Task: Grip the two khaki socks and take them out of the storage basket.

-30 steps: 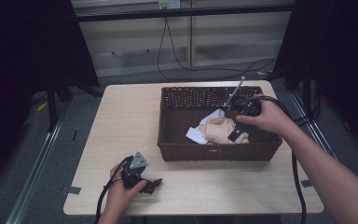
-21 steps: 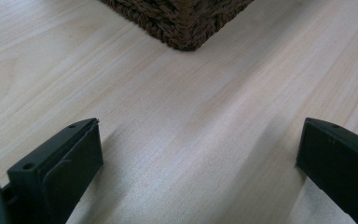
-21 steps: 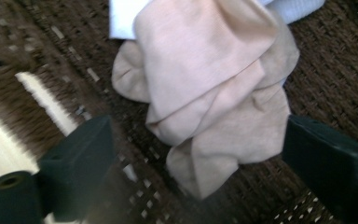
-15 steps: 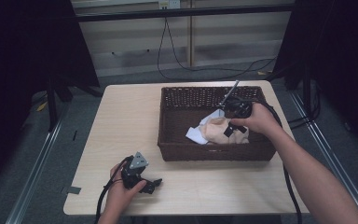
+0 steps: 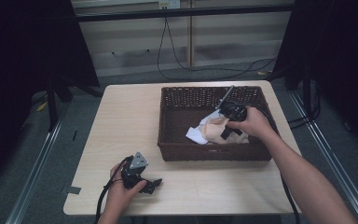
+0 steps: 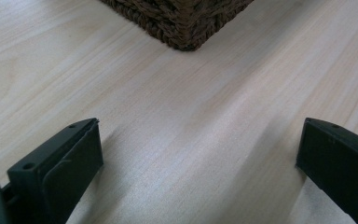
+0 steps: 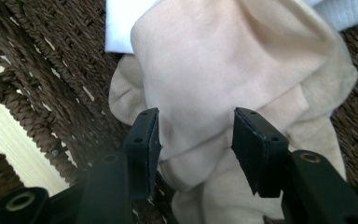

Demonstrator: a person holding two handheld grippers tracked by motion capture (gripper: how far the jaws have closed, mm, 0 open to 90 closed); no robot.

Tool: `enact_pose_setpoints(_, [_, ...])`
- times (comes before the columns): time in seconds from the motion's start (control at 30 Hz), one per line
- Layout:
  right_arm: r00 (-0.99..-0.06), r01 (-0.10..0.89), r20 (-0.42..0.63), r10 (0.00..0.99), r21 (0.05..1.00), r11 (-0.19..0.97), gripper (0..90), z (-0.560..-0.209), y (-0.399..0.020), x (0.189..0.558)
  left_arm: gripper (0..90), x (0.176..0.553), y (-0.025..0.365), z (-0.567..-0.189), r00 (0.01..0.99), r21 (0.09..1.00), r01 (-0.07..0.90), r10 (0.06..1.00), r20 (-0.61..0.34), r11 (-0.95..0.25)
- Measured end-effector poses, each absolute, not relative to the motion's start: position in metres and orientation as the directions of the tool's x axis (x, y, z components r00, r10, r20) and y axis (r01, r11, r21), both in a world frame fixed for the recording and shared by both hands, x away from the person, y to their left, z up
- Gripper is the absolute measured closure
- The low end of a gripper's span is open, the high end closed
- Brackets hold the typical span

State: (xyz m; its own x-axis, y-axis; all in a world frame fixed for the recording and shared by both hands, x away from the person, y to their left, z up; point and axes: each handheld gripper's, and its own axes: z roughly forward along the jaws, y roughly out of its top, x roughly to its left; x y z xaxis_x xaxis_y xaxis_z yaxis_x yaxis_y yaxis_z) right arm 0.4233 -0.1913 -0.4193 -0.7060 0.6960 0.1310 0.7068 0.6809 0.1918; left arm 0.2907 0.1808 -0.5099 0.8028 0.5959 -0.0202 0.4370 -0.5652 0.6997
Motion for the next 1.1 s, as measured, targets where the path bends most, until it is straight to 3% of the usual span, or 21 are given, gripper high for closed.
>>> enact_pose_setpoints(0.17, [-0.712, 0.701, 0.13, 0.69, 0.176, 0.691, 59.5, -0.424, -0.186, 0.424, 0.0, 0.291, 0.181, -0.51, 0.803, 0.699, 0.437, 0.596, -0.02, -0.566])
enact_pose_setpoints(0.3, [-0.719, 0.695, 0.121, 0.685, 0.145, 0.704, 74.0, -0.425, -0.184, 0.423, 0.0, 0.291, 0.181, -0.51, 0.803, 0.7, 0.437, 0.596, -0.02, -0.565])
enact_pose_setpoints(0.33, [-0.719, 0.695, 0.121, 0.685, 0.145, 0.704, 74.0, -0.425, -0.184, 0.423, 0.0, 0.291, 0.181, -0.51, 0.803, 0.7, 0.437, 0.596, -0.02, -0.565])
enact_pose_setpoints(0.4, [-0.72, 0.694, 0.121, 0.683, 0.139, 0.707, 85.6, -0.425, -0.184, 0.423, 0.0, 0.291, 0.181, -0.51, 0.803, 0.699, 0.437, 0.596, -0.021, -0.565])
enact_pose_setpoints(0.5, [-0.718, 0.696, 0.118, 0.685, 0.137, 0.705, 90.0, -0.424, -0.184, 0.424, 0.0, 0.291, 0.181, -0.51, 0.803, 0.7, 0.437, 0.596, -0.02, -0.565])
enact_pose_setpoints(0.77, [-0.719, 0.694, 0.118, 0.685, 0.156, 0.703, 90.0, -0.416, -0.187, 0.424, 0.0, 0.291, 0.181, -0.51, 0.804, 0.699, 0.433, 0.594, -0.015, -0.569])
enact_pose_setpoints(1.1, [-0.727, 0.686, 0.11, 0.678, 0.159, 0.71, 90.0, -0.381, -0.195, 0.425, 0.0, 0.291, 0.181, -0.509, 0.805, 0.695, 0.435, 0.592, -0.016, -0.572])
